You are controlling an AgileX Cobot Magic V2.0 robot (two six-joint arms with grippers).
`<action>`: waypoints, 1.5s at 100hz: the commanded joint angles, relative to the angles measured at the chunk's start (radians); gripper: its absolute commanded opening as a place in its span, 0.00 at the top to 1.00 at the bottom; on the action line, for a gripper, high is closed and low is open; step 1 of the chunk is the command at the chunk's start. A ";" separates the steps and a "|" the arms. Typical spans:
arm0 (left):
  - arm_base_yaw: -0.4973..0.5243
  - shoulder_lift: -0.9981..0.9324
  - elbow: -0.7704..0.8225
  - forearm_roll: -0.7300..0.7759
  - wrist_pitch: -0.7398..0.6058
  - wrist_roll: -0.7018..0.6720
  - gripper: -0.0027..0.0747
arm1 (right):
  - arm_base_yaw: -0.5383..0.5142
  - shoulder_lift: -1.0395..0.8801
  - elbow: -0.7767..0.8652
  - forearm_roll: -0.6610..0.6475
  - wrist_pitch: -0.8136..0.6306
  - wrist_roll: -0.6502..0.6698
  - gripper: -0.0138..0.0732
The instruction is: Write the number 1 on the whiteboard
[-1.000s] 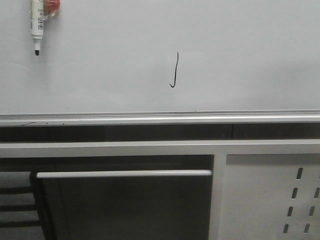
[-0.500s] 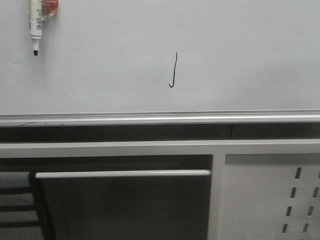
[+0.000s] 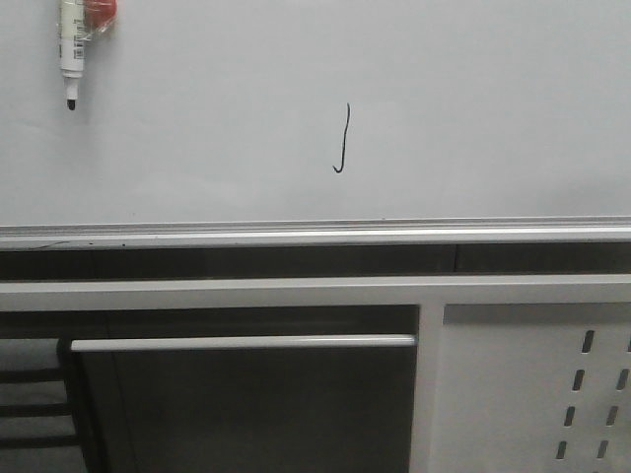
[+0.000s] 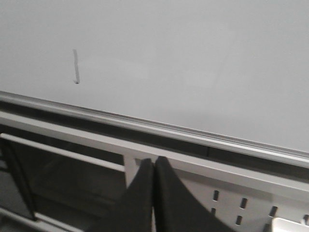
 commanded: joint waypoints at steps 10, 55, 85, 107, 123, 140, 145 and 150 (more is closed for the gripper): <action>-0.005 -0.023 0.040 -0.008 -0.079 -0.009 0.99 | -0.114 -0.111 0.079 0.000 -0.102 0.037 0.91; -0.005 -0.021 0.040 -0.008 -0.079 -0.009 0.99 | -0.251 -0.191 0.132 -0.008 -0.020 0.041 0.91; -0.005 -0.021 0.040 -0.008 -0.079 -0.009 0.99 | -0.268 -0.191 0.134 -0.015 -0.059 0.041 0.91; -0.005 -0.021 0.040 -0.008 -0.079 -0.009 0.99 | -0.268 -0.191 0.134 -0.023 -0.088 0.040 0.91; -0.005 -0.021 0.040 -0.008 -0.079 -0.009 0.99 | -0.268 -0.191 0.132 -0.023 -0.088 0.040 0.91; -0.005 -0.021 0.040 -0.008 -0.079 -0.009 0.99 | -0.268 -0.191 0.132 -0.023 -0.088 0.040 0.91; -0.005 -0.021 0.040 -0.008 -0.079 -0.009 0.99 | -0.268 -0.191 0.132 -0.023 -0.088 0.040 0.91; -0.005 -0.021 0.040 -0.008 -0.079 -0.009 0.99 | -0.268 -0.191 0.132 -0.023 -0.088 0.040 0.91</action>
